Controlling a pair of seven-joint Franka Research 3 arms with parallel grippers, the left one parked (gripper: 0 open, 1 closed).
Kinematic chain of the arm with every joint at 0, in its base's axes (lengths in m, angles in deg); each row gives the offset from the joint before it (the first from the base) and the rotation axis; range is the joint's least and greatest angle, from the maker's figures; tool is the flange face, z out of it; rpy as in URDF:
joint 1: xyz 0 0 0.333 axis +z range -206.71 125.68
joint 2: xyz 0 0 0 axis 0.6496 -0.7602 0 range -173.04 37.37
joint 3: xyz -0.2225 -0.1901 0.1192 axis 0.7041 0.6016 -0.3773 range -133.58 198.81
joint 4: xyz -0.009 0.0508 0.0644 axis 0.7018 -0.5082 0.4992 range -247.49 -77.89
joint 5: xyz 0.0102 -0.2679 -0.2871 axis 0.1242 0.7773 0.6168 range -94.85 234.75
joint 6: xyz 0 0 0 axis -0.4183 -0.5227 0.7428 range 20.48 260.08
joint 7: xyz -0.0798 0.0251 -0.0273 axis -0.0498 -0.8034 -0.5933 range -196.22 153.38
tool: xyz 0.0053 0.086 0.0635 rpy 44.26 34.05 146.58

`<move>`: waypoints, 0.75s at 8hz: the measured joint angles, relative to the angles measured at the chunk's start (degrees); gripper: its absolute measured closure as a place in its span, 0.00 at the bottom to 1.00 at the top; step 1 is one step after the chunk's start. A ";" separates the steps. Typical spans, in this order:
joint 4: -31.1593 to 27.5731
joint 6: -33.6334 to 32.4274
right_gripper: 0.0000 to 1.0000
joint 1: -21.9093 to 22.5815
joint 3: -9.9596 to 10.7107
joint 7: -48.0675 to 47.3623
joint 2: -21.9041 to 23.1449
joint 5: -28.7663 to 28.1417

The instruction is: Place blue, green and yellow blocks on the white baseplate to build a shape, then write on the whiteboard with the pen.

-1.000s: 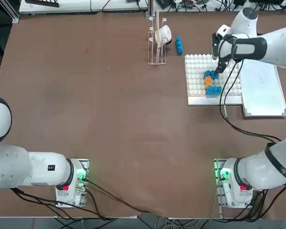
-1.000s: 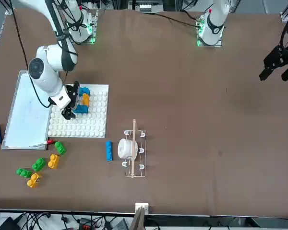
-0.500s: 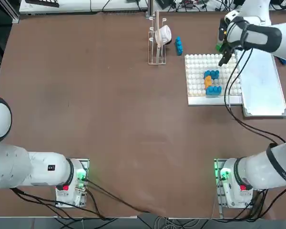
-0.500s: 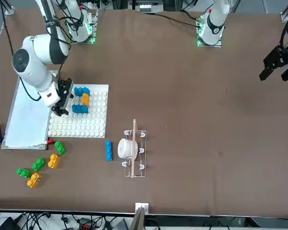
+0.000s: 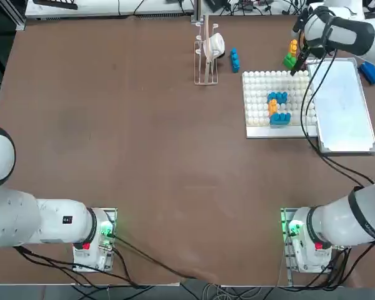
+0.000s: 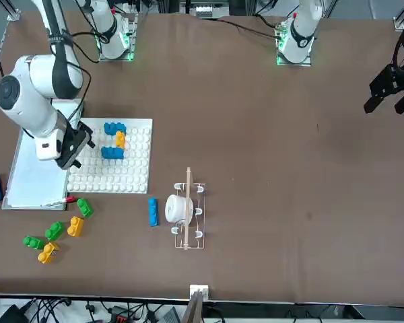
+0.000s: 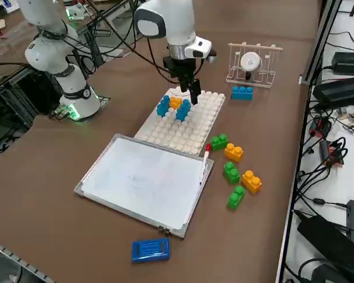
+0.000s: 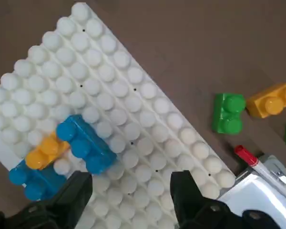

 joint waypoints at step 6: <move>14.19 0.50 0.00 -2.25 0.00 -2.63 -15.16 -1.17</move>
